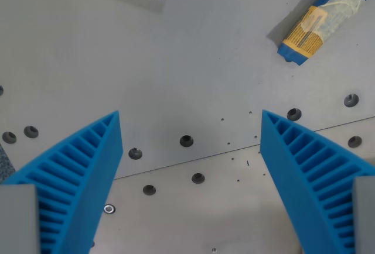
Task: Move above the white socket
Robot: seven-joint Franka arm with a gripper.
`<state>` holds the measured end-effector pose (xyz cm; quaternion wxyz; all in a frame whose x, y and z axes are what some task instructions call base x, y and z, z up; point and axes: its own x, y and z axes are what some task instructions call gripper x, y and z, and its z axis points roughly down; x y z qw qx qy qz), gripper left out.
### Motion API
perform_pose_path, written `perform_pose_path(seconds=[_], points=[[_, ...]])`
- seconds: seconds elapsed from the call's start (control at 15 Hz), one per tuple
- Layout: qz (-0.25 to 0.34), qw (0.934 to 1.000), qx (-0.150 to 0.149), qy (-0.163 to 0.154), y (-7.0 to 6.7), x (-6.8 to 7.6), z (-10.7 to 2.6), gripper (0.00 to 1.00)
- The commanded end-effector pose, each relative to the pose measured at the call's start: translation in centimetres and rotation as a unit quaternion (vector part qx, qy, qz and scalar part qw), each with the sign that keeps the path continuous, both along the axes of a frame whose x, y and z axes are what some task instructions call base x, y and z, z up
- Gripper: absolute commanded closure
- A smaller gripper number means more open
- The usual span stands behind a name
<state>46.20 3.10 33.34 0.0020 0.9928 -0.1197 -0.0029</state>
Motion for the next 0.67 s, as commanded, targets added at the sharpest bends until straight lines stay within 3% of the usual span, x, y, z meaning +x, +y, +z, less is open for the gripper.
perform_pose_path(seconds=[0.07, 0.67], points=[[-0.01, 0.9999, 0.0, -0.003, 0.0, 0.1, 0.0, 0.0], [-0.045, 0.9989, -0.001, -0.009, 0.1, 1.0, -1.2, 0.0]])
